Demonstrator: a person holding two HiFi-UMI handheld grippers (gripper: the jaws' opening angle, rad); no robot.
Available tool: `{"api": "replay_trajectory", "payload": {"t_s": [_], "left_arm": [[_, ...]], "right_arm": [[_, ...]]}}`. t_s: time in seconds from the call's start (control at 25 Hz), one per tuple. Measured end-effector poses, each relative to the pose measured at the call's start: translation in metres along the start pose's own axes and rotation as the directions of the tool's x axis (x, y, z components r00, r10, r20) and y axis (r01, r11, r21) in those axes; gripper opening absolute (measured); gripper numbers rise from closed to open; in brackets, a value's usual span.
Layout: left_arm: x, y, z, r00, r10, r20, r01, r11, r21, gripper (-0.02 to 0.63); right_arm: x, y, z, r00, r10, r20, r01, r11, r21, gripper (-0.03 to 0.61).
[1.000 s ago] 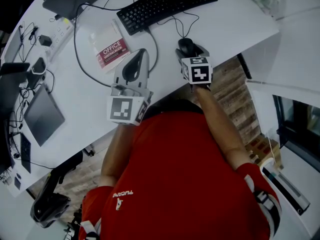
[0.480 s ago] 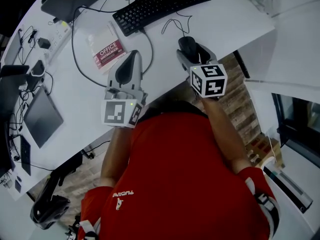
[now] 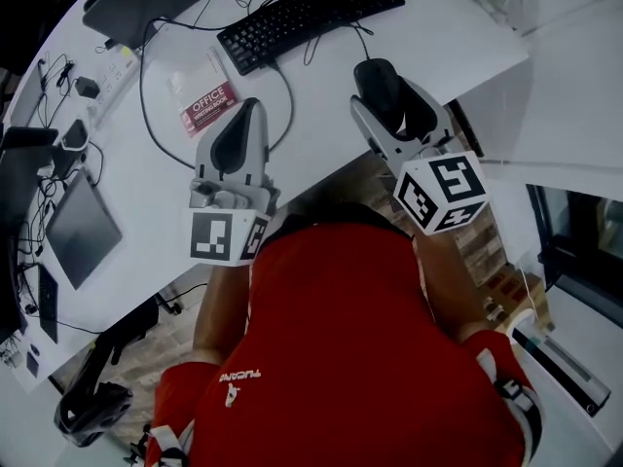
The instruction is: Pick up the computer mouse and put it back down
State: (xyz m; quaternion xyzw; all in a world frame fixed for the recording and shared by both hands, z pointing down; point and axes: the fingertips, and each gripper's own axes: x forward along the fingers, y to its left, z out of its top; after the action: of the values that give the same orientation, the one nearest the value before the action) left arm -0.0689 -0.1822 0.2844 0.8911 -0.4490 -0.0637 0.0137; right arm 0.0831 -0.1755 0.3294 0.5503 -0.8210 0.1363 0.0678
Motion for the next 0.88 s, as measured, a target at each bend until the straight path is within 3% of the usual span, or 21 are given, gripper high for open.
{"api": "replay_trajectory", "payload": {"t_s": [0.52,0.88], "left_arm": [[-0.017,-0.008,0.035,0.999,0.011,0.045,-0.013,0.999,0.031,0.009],[-0.021,-0.006,0.035,0.999,0.033,0.041,-0.035,0.998,0.049,0.009]], "right_arm": [[-0.050,0.024,0.066,0.988,0.059,0.140,-0.054,0.998,-0.036,0.299],[-0.044,0.022,0.059,0.990,0.072,0.124,-0.066,0.997,-0.052,0.299]]}}
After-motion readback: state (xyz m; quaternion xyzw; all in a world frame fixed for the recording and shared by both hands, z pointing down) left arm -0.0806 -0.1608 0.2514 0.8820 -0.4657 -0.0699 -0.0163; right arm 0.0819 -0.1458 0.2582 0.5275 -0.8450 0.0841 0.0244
